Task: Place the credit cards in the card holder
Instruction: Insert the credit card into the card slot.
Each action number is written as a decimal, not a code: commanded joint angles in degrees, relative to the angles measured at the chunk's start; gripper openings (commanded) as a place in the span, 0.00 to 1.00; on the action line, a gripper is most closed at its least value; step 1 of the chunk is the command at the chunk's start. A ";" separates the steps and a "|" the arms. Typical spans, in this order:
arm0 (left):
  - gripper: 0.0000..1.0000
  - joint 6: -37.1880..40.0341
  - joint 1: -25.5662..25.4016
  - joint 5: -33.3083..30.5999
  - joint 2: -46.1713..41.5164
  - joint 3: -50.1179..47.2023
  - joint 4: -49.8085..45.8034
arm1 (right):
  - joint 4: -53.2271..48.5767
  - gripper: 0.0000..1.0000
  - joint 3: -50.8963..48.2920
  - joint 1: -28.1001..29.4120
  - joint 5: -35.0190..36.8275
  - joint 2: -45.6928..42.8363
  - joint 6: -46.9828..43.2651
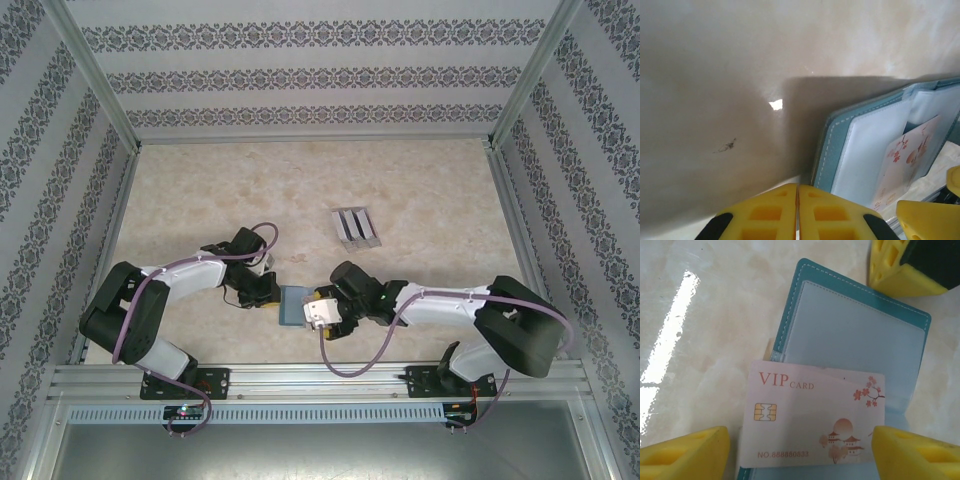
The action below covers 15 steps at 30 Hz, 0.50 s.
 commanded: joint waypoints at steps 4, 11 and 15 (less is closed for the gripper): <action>0.11 -0.49 -0.11 -0.89 -0.97 1.67 0.17 | 0.34 0.69 2.99 -0.62 0.85 3.63 1.52; 0.11 -0.74 -0.25 -0.32 0.16 1.08 1.11 | 0.72 0.59 5.08 -1.45 1.69 5.41 5.30; 0.11 -0.91 -0.28 -0.60 -0.09 0.09 1.77 | 0.26 0.51 5.75 -2.58 -0.95 4.76 7.50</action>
